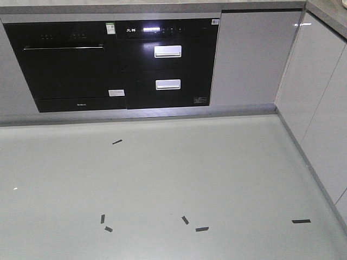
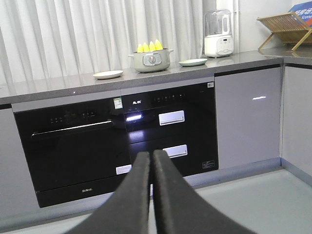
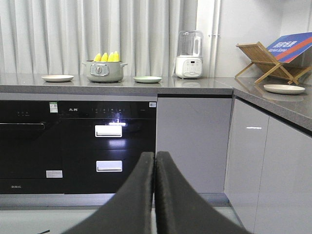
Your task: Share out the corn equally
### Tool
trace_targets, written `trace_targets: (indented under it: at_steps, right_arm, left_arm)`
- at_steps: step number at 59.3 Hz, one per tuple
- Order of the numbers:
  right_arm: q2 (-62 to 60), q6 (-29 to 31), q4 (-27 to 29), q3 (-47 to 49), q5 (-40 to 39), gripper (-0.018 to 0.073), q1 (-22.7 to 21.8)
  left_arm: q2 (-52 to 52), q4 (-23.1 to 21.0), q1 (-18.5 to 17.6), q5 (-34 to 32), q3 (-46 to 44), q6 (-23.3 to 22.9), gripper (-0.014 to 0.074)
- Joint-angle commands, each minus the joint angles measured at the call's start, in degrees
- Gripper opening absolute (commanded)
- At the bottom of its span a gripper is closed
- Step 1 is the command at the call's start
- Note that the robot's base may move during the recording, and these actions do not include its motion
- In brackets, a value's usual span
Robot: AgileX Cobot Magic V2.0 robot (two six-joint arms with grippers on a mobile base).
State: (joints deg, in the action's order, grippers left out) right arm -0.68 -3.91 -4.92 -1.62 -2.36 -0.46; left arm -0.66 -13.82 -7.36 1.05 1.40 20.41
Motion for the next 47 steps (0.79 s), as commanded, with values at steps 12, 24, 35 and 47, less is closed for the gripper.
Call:
trace_targets:
  at_steps: [12, 24, 35, 47]
  right_arm:
    - [-0.4, 0.0, -0.6, -0.7, -4.3, -0.0003, 0.0]
    - [-0.4, 0.0, -0.6, -0.7, -4.3, -0.0003, 0.0]
    - [-0.4, 0.0, -0.6, -0.7, -4.3, -0.0003, 0.0]
    - [-0.4, 0.0, -0.6, -0.7, -4.3, -0.0003, 0.0]
  left_arm:
    - [-0.8, -0.2, 0.1, -4.3, 0.7, -0.5, -0.0006]
    - [-0.8, -0.2, 0.1, -4.3, 0.7, -0.5, -0.0006]
    - [-0.8, -0.2, 0.1, -4.3, 0.7, -0.5, -0.0006]
    - [-0.8, -0.2, 0.1, -4.3, 0.7, -0.5, -0.0006]
